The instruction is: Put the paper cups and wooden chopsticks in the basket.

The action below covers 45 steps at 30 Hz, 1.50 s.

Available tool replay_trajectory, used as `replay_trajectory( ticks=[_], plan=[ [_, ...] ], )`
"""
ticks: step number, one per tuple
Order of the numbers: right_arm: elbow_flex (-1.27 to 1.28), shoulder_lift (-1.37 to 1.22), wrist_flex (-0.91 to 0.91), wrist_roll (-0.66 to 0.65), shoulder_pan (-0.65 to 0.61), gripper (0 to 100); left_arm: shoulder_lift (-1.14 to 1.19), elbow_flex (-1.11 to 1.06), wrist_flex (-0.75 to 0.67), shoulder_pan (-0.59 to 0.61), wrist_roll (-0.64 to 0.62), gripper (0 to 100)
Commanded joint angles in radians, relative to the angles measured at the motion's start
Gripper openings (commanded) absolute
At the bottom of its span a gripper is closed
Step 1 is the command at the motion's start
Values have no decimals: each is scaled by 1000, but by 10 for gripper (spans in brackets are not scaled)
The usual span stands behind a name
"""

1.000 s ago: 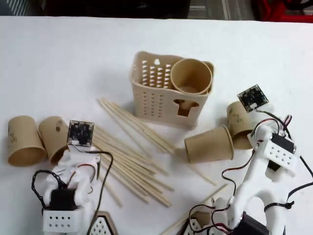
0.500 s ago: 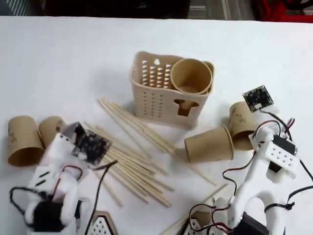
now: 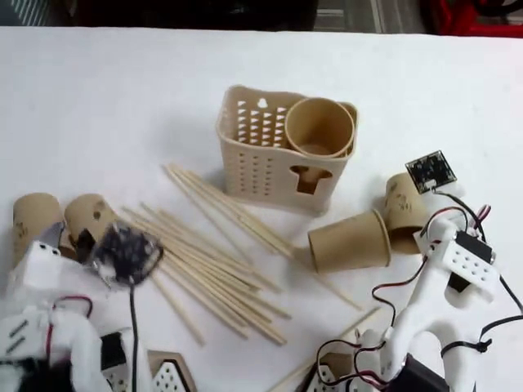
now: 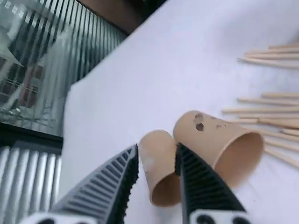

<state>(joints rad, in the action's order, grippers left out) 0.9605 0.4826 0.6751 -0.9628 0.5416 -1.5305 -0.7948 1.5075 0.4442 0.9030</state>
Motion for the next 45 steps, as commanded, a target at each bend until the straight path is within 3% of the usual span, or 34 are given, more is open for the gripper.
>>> replay_trajectory(
  ticks=[1, 3, 9, 20, 24, 29, 38, 45],
  plan=[
    [3, 22, 7, 0, 5, 20, 229, 103, 78, 12, 12, 256],
    [6, 22, 7, 0, 8, 20, 315, 110, 101, 10, 15, 304],
    [15, 22, 5, 0, 12, 20, 404, 11, 75, 8, 138, 308],
    [15, 22, 7, 0, 7, 20, 340, -390, -370, 54, 138, 308],
    [15, 22, 7, 0, 7, 20, 340, -433, -443, 56, 138, 242],
    [25, 22, 8, 0, 7, 20, 338, -436, -453, 51, 137, 145],
    [60, 22, 7, 8, -21, 20, 337, -393, -434, 50, 21, 20],
    [60, 22, 8, 12, -15, 20, 337, -141, -238, 48, -126, 22]
  ],
)
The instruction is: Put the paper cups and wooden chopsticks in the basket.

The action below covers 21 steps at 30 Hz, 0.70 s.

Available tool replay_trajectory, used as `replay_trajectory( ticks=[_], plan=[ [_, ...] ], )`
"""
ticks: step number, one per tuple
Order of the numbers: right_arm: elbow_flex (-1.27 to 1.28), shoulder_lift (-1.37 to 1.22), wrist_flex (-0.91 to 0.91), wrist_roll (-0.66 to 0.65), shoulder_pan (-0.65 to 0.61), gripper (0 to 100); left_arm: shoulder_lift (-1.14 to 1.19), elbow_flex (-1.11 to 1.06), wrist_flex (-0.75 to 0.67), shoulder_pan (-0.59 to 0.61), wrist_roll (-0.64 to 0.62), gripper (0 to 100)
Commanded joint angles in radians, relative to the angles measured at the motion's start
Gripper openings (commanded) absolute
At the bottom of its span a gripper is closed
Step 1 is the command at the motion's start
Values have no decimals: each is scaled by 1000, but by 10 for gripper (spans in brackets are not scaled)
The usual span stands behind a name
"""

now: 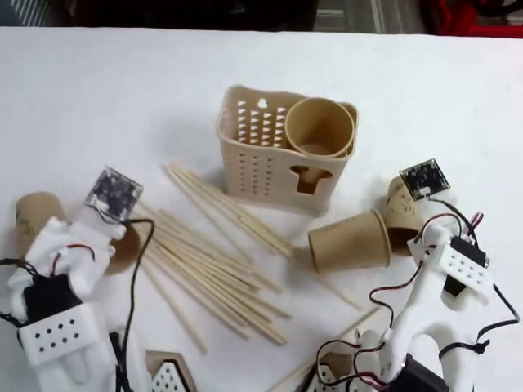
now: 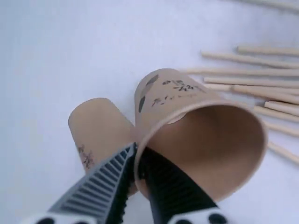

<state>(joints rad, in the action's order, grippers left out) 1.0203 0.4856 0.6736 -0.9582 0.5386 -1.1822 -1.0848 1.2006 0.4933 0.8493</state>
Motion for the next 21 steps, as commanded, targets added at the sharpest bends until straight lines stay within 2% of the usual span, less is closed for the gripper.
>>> replay_trajectory(
  ticks=[1, 4, 9, 17, 21],
  plan=[
    [0, 19, 10, 21, -12, 20, -12, 199, 97, -5, -100, 22],
    [0, 21, 10, 55, -15, 20, -10, 344, 203, -70, -161, 22],
    [-2, 21, 10, 91, -10, 20, -4, 565, 336, -274, -290, 22],
    [-2, 28, 10, 249, 25, 20, 16, 775, 318, -607, -443, 22],
    [-2, 25, 8, 295, 44, 20, 130, 858, 278, -734, -512, 22]
  ],
)
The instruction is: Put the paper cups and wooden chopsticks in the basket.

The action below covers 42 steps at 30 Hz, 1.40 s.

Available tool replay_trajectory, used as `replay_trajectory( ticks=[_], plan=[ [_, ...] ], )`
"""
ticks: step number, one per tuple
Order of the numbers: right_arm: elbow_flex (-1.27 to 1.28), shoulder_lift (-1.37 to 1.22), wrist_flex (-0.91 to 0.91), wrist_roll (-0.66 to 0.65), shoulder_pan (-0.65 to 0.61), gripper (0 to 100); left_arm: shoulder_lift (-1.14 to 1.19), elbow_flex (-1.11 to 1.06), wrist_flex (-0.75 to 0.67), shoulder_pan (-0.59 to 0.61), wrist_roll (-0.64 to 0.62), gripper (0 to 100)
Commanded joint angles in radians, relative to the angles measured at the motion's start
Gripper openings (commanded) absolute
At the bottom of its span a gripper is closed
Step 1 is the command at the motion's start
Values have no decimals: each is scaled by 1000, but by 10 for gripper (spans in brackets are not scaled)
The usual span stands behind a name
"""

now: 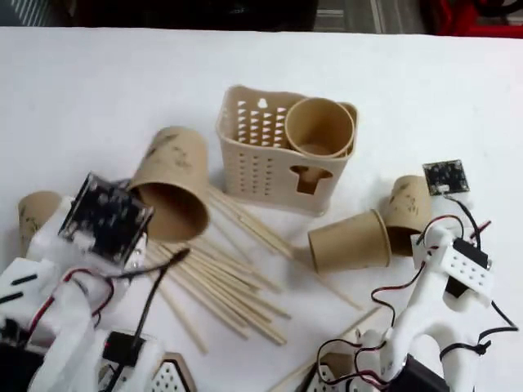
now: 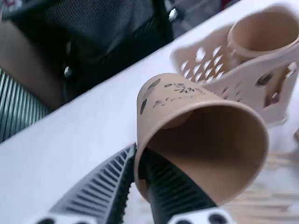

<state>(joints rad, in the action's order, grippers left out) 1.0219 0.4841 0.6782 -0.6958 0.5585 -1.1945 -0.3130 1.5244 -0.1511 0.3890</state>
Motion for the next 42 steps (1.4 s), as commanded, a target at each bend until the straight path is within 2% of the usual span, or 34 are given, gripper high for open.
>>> replay_trajectory(
  ticks=[1, 10, 18, 24, 32, 34, 37, 39, 42],
  plan=[
    [-3, 27, 4, 41, 33, 20, 186, 114, -51, -114, -64, 22],
    [-2, 22, 4, 38, 117, 20, 667, 572, 21, -314, -104, 22],
    [0, 22, 5, 37, 119, 20, 987, 884, 55, -335, -104, 22],
    [0, 25, 5, 37, 119, 20, 1139, 951, 63, -340, -101, 23],
    [0, 30, 5, 37, 117, 20, 1222, 961, 40, -355, -98, 28],
    [0, 30, 5, 37, 117, 20, 1234, 961, 40, -354, -98, 70],
    [0, 30, 5, 37, 117, 20, 1241, 961, 38, -354, -107, 190],
    [0, 30, 5, 37, 117, 20, 1237, 961, 23, -352, -157, 255],
    [0, 28, 5, 37, 117, 20, 1234, 961, -35, -329, -219, 279]
  ],
)
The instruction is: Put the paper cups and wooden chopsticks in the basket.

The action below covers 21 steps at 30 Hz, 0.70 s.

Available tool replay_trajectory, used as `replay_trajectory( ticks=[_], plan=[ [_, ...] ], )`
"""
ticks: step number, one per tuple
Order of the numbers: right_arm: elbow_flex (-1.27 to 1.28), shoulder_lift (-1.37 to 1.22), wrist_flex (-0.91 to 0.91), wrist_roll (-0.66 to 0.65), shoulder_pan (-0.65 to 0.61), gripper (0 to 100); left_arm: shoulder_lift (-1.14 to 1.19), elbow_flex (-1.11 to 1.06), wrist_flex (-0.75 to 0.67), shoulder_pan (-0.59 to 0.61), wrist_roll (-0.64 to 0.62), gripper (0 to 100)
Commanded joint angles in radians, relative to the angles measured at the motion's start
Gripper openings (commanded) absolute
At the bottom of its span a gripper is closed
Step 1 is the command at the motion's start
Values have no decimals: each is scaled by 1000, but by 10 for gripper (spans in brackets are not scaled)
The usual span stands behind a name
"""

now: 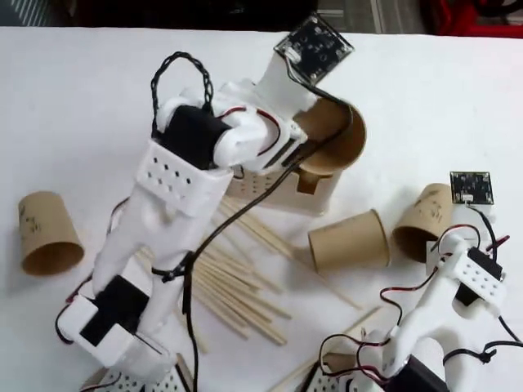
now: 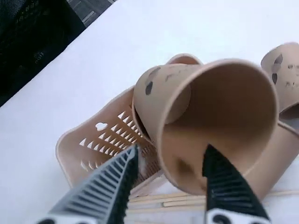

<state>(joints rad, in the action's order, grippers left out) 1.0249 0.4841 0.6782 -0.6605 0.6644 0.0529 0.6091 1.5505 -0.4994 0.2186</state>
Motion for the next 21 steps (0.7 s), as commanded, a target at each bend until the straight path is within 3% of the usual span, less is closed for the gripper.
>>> replay_trajectory(
  ticks=[1, 12, 18, 21],
  plan=[
    [-3, 28, 5, 2, 12, 20, -13, 38, -84, 22, -49, 279],
    [-5, 31, 33, 2, 4, 20, -2, 29, -290, 119, -55, 279],
    [-14, 33, 27, 2, 7, 20, -15, 51, -270, 124, -55, 279],
    [-29, 62, 36, 2, 12, 20, -15, 137, -180, 119, -55, 279]
  ],
)
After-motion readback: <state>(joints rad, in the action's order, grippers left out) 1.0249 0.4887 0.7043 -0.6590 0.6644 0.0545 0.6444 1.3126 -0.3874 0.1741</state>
